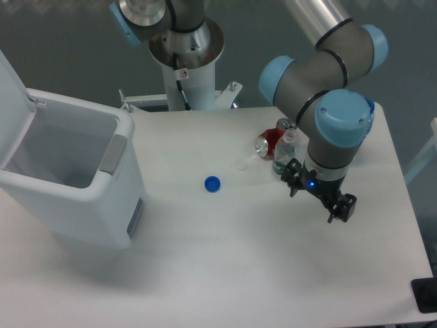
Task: Close the trash can
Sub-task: 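Move the gripper up and over toward the open trash can lid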
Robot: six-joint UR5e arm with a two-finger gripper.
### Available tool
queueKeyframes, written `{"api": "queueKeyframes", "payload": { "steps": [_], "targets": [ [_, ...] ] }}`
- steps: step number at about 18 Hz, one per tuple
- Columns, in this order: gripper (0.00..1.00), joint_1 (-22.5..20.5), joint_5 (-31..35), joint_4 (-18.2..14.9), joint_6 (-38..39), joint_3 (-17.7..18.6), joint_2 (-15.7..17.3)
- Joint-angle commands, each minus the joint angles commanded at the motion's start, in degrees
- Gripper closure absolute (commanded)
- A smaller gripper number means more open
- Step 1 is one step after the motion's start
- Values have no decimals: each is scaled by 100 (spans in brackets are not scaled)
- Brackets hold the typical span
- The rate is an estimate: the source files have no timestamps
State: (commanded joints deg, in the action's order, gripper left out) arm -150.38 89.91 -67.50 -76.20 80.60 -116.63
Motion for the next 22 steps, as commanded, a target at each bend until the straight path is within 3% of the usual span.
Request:
{"api": "queueKeyframes", "payload": {
  "steps": [6, 11, 16, 22],
  "targets": [
    [0, 26, -26, 0, 70, 61, 9],
    [0, 53, -79, 298, 202, 509, 149],
    [0, 167, -140, 317, 316, 756, 439],
    [2, 387, -886, 317, 1765, 1011, 1027]
  ]
}}
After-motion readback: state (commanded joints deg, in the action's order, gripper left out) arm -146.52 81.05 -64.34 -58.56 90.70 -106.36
